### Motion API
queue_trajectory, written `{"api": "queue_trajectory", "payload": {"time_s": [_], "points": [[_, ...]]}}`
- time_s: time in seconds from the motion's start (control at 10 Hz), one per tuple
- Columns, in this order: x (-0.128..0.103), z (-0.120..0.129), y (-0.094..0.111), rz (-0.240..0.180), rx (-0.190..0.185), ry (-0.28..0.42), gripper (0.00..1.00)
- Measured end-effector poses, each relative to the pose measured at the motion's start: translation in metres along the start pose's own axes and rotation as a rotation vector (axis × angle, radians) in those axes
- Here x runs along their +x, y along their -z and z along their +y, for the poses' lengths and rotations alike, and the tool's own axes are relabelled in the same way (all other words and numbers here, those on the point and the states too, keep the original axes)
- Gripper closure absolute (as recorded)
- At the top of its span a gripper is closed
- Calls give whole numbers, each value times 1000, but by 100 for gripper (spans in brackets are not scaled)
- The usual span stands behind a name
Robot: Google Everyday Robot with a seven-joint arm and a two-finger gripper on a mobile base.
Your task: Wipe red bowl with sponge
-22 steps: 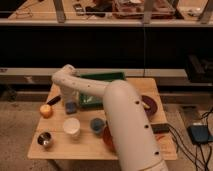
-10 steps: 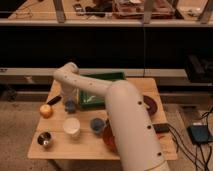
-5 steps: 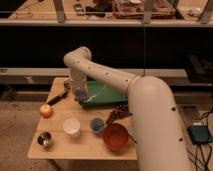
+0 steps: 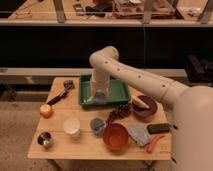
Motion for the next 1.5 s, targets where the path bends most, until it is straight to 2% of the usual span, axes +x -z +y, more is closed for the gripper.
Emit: {"api": "queue_trajectory", "payload": {"time_s": [0.2, 0.3, 0.4, 0.5, 0.7, 0.9, 1.0, 1.2, 1.3, 1.5], "points": [[-50, 21, 10, -9, -24, -71, 100], [-67, 26, 13, -12, -41, -105, 100], [-87, 40, 16, -18, -74, -167, 100], [-102, 57, 18, -23, -111, -224, 100], [-123, 85, 23, -24, -157, -324, 100], [-146, 110, 32, -22, -182, -433, 100], [-151, 113, 33, -24, -178, -448, 100], [-161, 103, 29, -16, -145, -453, 100], [-165, 93, 27, -6, -128, -451, 100], [-173, 53, 17, 37, -66, -445, 100]]}}
